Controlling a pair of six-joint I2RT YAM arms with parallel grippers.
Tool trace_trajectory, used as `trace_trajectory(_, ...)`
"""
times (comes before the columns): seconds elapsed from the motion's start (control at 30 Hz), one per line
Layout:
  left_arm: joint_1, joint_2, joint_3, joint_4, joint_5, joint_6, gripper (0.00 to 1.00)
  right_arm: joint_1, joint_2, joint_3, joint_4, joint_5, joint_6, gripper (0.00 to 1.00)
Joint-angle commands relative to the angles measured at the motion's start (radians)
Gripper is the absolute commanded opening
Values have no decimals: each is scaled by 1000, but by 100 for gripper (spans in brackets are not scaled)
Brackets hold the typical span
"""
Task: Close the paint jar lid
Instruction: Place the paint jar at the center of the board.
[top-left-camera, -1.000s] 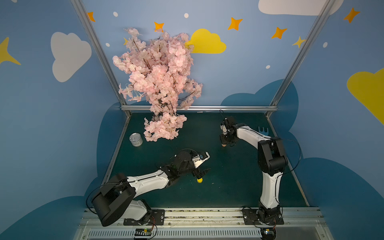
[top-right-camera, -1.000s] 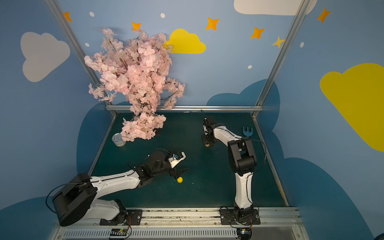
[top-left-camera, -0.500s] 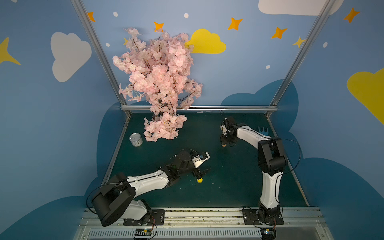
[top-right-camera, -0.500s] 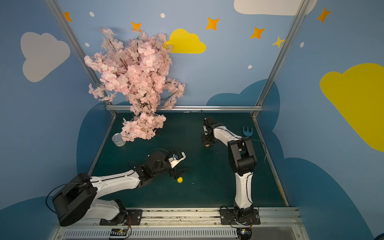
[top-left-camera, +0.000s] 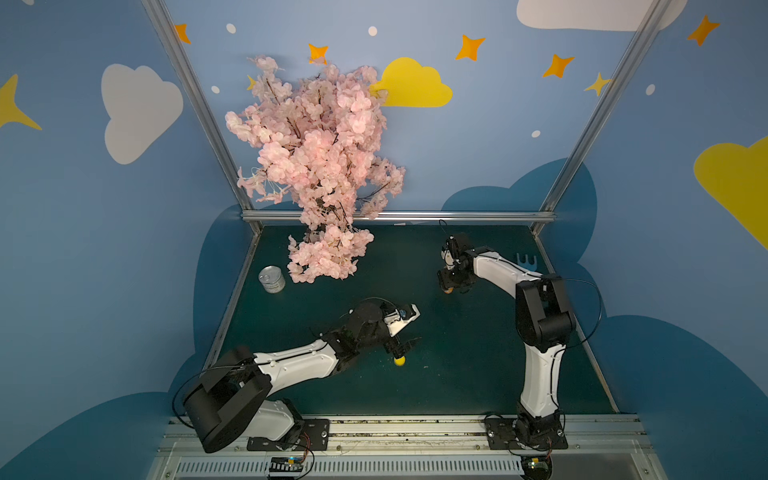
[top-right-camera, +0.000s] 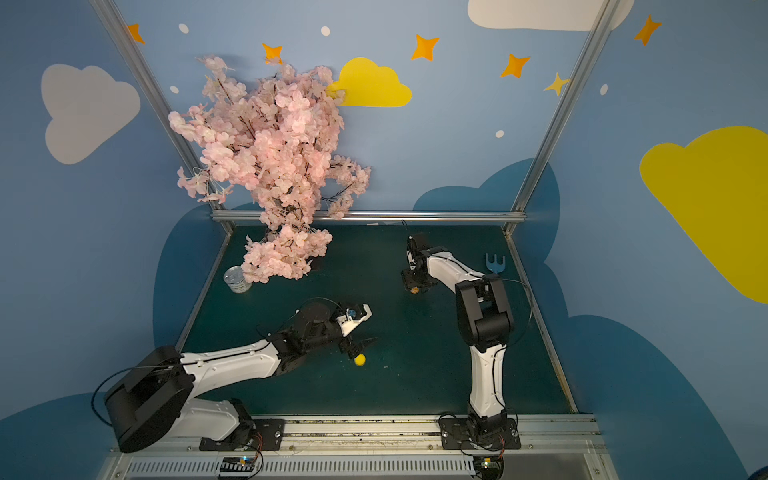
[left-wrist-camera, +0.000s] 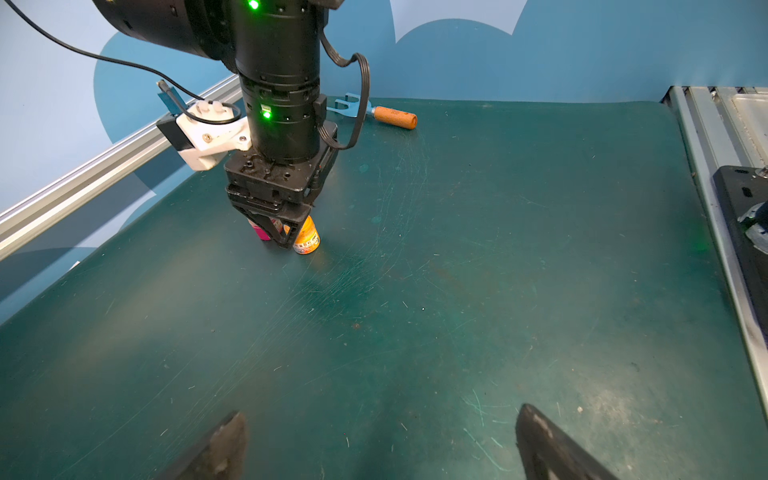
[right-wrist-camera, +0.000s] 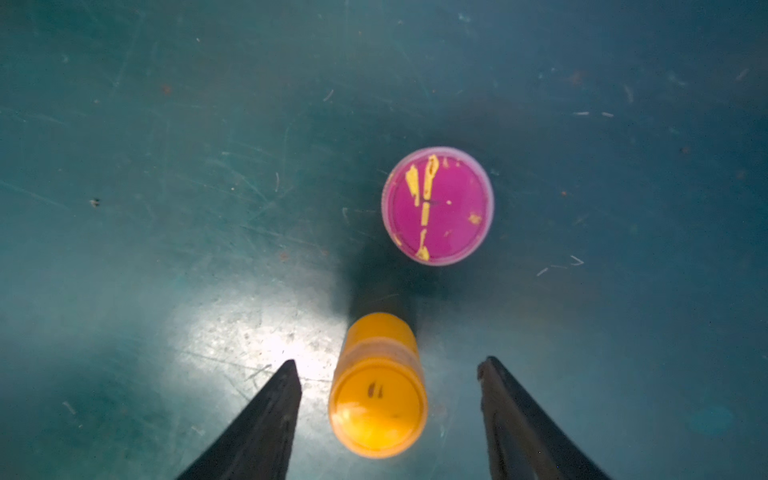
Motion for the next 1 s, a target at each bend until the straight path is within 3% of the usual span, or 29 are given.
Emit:
trace_trajectory(0.0,-1,-13,-2,7,11,1,100,8,-70,0,0,38,-7,75)
trace_trajectory(0.27,-1,-22,-5,14,20,-8,100,42,-254,-132,94,67,-59,84)
trace_trajectory(0.43,-1,-30,-12,32,52,-19,100,72,-484,-302,155,33,-66,84)
trace_trajectory(0.5,0,-36,-26,94,34,-76,100,69,-600,-401,214,8,-49,84)
trace_trajectory(0.63,-1,-63,-51,226,-127,-285,100,65,-816,-581,300,5,37,84)
trace_trajectory(0.73,-4,-129,-27,162,-245,-421,100,66,-975,-700,356,-105,15,83)
trace_trajectory(0.8,-8,-191,-22,111,-222,-439,100,72,-1073,-771,399,-187,8,72)
trace_trajectory(0.87,-22,-259,-38,83,-209,-502,100,82,-1146,-816,407,-192,49,71)
trace_trajectory(0.93,-30,-319,-4,-53,-174,-474,100,108,-1200,-833,361,-181,79,74)
trace_trajectory(0.97,-28,-338,37,-168,-108,-371,100,130,-1215,-837,333,-168,87,74)
